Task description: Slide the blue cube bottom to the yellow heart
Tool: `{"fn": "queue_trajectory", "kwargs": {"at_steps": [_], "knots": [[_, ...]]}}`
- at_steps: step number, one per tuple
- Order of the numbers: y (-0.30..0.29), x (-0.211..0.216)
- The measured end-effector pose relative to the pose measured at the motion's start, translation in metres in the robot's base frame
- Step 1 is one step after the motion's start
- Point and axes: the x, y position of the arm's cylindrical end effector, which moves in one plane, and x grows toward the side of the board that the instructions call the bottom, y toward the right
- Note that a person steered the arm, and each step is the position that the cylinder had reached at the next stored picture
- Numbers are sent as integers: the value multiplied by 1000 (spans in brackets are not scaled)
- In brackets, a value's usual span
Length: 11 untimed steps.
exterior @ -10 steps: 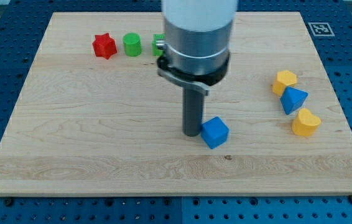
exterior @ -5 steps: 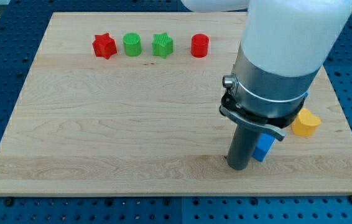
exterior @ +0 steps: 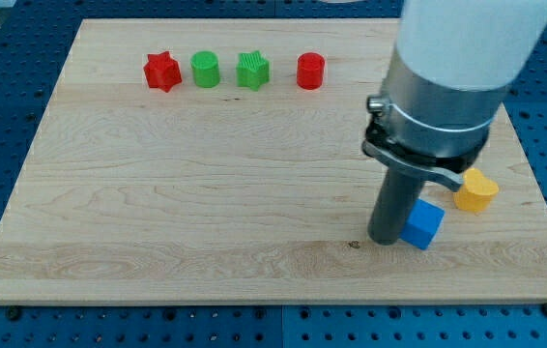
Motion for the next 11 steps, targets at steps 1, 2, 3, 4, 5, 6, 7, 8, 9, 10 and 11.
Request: {"fn": "queue_trajectory", "kwargs": {"at_steps": [1, 2, 3, 4, 5, 6, 7, 8, 9, 10, 11], "knots": [[18, 0], [26, 0], [23, -2], [23, -11], [24, -18], [33, -15], [45, -1], [50, 0], [51, 0], [52, 0], [52, 0]]}}
